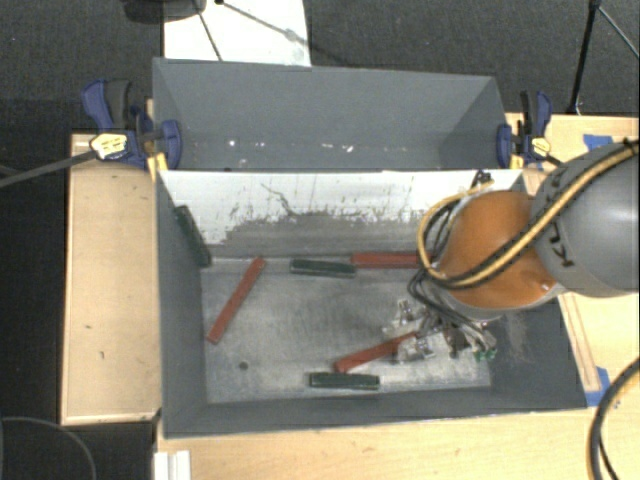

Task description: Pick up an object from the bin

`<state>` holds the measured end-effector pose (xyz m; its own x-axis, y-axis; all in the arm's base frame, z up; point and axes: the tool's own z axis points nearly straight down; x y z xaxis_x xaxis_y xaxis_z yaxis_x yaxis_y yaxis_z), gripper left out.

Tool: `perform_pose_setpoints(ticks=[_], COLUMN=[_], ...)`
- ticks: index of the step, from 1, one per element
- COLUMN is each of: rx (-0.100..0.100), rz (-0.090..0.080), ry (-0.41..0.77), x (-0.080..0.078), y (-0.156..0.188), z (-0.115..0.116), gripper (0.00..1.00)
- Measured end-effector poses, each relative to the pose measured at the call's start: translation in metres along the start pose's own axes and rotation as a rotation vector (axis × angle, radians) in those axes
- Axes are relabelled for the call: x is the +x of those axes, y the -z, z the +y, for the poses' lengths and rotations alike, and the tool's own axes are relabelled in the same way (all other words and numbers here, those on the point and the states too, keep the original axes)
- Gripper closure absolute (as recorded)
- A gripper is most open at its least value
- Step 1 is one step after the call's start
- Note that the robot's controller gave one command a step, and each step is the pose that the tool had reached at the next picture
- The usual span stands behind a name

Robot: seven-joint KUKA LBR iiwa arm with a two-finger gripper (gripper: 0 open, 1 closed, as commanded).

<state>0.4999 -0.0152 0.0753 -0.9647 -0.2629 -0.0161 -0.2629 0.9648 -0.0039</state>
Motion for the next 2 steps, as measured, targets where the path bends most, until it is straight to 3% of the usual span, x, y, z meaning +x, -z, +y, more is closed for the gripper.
perform_pose_setpoints(ticks=[1,2], rx=[-0.006,-0.004], rz=[0.021,0.014], ry=[0.003,-0.033], x=[0.001,-0.012], y=[0.045,0.147], z=[0.002,-0.006], gripper=[1.0,1.0])
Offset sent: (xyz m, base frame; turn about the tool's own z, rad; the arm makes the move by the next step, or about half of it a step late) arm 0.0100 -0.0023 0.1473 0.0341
